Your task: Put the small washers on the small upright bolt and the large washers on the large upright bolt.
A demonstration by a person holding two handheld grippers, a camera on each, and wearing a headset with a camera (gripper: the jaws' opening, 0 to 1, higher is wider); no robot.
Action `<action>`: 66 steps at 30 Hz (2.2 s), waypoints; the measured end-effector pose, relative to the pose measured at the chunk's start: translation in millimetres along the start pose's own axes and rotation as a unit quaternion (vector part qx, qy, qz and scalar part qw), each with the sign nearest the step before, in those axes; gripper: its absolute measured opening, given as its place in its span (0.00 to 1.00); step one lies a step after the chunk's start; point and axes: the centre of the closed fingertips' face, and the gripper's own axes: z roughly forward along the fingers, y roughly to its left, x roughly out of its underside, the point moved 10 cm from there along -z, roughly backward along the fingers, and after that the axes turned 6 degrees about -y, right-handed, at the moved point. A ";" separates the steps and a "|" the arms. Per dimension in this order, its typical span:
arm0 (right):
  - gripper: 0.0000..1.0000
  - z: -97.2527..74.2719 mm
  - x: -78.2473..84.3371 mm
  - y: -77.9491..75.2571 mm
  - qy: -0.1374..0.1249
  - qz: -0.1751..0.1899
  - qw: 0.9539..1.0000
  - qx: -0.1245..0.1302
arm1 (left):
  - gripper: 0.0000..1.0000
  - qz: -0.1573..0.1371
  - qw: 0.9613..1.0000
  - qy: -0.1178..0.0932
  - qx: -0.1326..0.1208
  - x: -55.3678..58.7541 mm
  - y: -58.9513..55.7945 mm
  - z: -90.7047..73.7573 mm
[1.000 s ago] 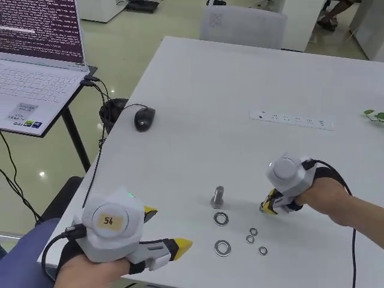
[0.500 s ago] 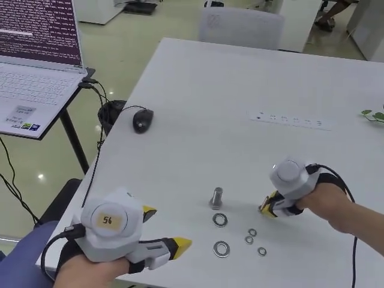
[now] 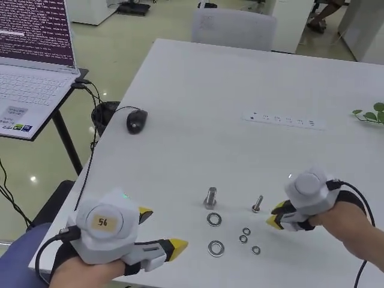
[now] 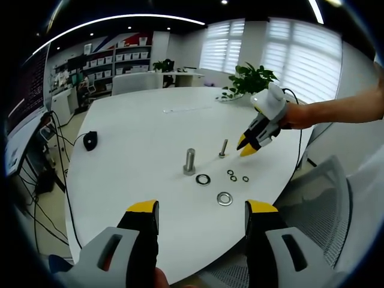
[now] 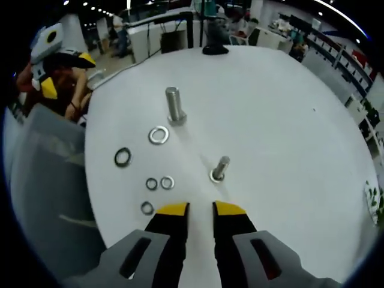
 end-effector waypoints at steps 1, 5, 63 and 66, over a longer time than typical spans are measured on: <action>0.16 0.3 2.1 5.3 -0.001 -0.001 1.000 -0.004 | 0.57 0.000 1.000 0.000 0.000 -0.2 -0.1 0.0; 0.16 3.9 9.3 20.8 0.003 -0.012 1.000 -0.022 | 0.57 0.003 1.000 0.000 0.002 -0.8 -0.5 0.6; 0.13 22.2 13.4 53.0 0.008 -0.056 0.997 -0.058 | 0.57 0.001 1.000 -0.002 0.001 -0.9 -4.4 0.2; 0.13 19.3 12.6 50.1 0.005 -0.054 0.997 -0.051 | 0.57 0.002 1.000 -0.001 0.002 -1.5 -5.4 0.8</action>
